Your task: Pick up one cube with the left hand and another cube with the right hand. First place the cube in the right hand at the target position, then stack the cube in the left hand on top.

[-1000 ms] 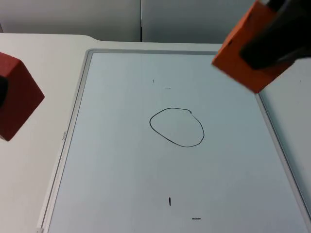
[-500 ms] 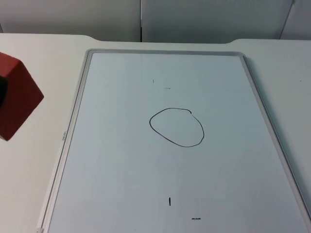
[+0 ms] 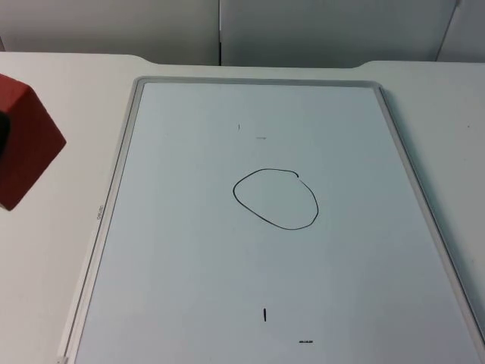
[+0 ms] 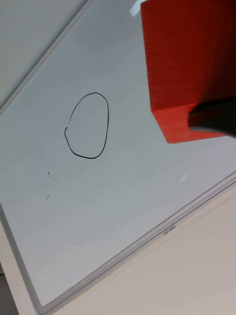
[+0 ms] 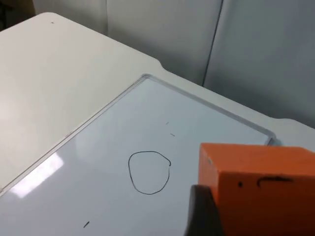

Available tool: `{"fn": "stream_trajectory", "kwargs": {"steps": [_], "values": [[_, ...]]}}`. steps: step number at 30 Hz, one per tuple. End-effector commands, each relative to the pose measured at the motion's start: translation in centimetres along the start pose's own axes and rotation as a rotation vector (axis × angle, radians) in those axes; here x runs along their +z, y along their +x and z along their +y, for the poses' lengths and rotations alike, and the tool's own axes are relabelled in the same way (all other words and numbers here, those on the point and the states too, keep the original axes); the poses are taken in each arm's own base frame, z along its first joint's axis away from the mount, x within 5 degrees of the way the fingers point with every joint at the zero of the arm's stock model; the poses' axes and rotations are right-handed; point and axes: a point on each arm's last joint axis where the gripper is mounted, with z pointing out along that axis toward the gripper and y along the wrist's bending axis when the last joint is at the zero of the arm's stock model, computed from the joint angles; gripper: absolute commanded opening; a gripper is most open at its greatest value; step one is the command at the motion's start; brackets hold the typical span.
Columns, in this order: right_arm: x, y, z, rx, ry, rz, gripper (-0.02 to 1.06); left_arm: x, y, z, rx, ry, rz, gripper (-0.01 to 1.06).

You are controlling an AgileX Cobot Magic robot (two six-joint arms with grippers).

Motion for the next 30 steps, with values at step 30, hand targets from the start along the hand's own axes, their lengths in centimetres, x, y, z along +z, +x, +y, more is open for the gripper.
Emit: {"fn": "stream_trajectory", "kwargs": {"steps": [30], "values": [[31.5, 1.7, 6.9, -0.134, -0.155, 0.534, 0.0, -0.1, -0.1, 0.0, 0.011, -0.003, -0.028, 0.22]]}}
